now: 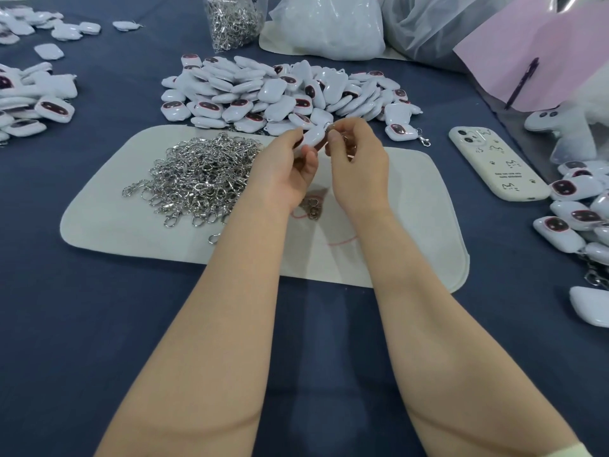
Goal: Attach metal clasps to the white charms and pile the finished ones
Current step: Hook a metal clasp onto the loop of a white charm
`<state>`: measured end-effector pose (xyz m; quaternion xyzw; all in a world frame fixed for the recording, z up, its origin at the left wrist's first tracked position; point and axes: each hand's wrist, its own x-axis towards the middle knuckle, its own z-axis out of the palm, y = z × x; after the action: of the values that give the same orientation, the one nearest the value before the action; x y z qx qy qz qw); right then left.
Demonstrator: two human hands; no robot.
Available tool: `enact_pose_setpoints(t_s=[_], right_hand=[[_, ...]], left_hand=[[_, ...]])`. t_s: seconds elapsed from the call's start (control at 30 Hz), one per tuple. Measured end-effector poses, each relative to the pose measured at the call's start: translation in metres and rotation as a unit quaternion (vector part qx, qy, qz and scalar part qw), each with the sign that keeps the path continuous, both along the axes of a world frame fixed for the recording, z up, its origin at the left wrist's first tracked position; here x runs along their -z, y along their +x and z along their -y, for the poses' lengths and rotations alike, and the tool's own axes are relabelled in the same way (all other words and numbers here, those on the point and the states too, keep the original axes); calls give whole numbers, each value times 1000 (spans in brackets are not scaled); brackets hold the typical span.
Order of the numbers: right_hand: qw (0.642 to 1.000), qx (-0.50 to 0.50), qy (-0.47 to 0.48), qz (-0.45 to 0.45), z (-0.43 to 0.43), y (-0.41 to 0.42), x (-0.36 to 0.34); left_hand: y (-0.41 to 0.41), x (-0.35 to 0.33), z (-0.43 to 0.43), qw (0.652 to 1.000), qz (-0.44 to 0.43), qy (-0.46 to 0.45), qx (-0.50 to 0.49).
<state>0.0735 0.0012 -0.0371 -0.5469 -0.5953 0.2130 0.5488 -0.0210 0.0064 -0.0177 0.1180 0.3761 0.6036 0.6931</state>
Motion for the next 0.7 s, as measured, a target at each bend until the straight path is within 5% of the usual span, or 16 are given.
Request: enact_pose_setpoints(t_s=[0.37,0.7], right_hand=[[994,73,20,78,-1,4,4],[977,62,7,202,1,6,4]], left_hand=[[9,-1,2,959,-269,73,-42],[4,-9,9,678,-687,253,-64]])
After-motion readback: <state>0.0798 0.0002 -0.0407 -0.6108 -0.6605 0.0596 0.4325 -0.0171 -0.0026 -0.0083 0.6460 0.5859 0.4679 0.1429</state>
